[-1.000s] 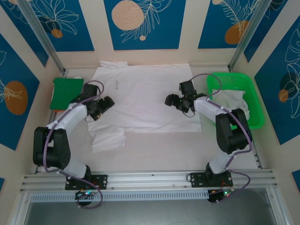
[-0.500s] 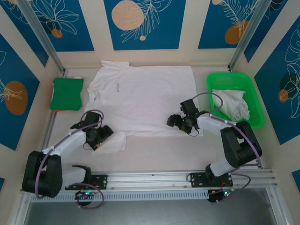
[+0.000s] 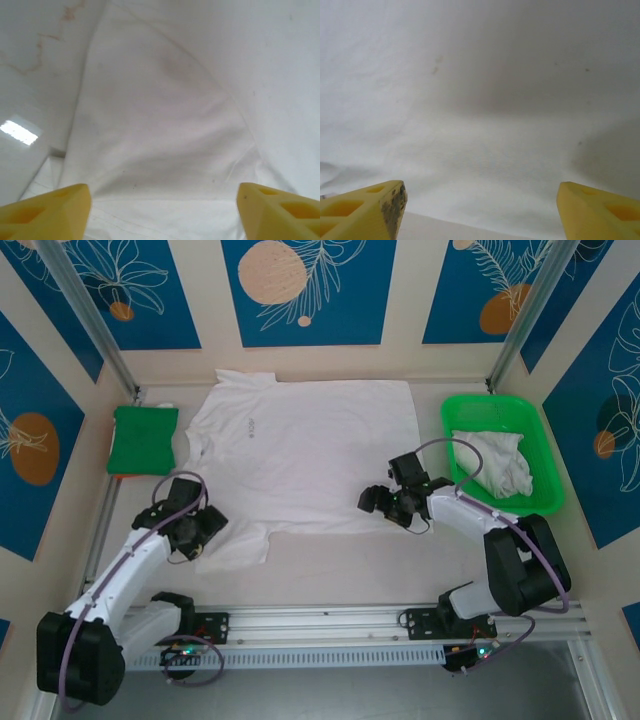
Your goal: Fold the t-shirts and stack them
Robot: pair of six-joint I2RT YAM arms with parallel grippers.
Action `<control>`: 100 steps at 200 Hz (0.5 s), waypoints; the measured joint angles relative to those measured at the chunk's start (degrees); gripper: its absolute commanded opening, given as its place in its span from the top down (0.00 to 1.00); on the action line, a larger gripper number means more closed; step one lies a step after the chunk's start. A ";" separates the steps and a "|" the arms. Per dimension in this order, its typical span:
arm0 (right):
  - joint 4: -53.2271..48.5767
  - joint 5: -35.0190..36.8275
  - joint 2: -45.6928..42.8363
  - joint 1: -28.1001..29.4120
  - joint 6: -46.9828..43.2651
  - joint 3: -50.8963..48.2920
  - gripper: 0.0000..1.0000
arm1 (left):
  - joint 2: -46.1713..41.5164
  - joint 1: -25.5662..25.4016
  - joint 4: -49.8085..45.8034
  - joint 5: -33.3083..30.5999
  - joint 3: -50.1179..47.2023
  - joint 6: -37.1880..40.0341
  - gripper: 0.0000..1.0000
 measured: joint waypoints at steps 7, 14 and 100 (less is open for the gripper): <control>-0.17 0.00 -0.22 0.00 -0.11 0.22 0.21 | 0.92 0.44 -0.22 -0.70 0.35 -0.74 0.41; -0.24 0.00 -0.31 0.00 -0.15 0.35 0.21 | 1.95 0.94 -0.15 -1.33 0.42 -1.33 0.46; -0.83 0.07 -0.52 0.00 0.09 0.15 0.21 | 13.49 3.23 4.94 -3.15 0.42 -8.44 0.59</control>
